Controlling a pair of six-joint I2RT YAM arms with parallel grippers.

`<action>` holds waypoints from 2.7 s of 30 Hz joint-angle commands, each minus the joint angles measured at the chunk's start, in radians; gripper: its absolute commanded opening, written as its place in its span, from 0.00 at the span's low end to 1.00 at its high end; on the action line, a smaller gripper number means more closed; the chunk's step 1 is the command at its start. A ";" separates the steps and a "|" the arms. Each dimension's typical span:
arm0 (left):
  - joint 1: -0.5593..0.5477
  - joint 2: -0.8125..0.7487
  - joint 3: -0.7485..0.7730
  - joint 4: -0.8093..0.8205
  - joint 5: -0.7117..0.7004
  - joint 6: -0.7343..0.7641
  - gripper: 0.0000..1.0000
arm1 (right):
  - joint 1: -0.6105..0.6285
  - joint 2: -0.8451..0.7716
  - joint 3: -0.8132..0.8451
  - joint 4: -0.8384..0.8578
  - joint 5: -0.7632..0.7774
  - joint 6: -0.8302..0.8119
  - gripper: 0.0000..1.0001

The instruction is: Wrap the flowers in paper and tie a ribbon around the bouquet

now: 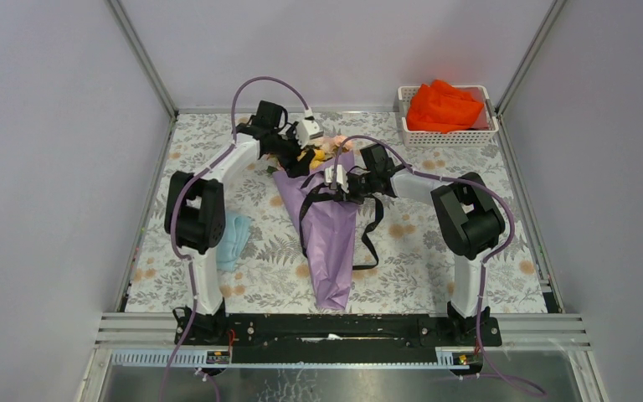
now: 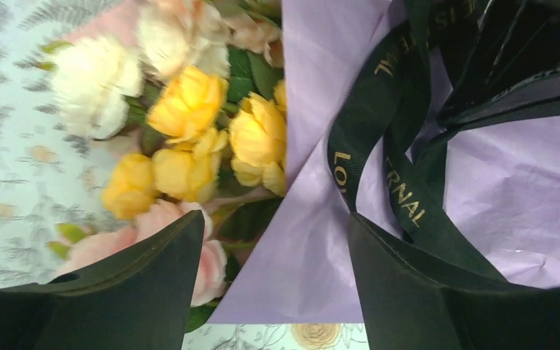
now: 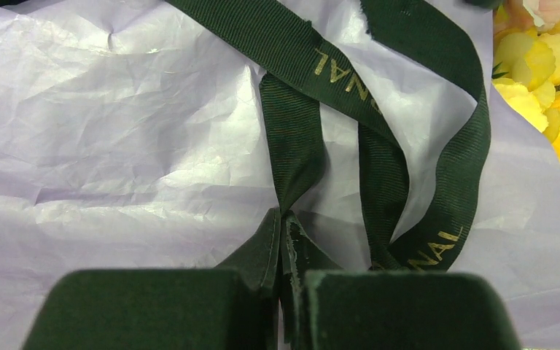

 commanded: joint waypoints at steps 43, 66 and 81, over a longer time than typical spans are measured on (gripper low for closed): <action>-0.075 0.047 -0.036 0.110 0.018 -0.094 0.00 | -0.004 -0.086 -0.031 0.027 -0.026 0.032 0.00; -0.051 -0.154 -0.193 0.121 -0.037 -0.088 0.18 | -0.006 -0.090 -0.024 0.004 -0.031 0.078 0.00; -0.042 -0.208 -0.257 0.120 -0.117 -0.112 0.00 | -0.006 -0.137 -0.044 0.171 -0.097 0.418 0.00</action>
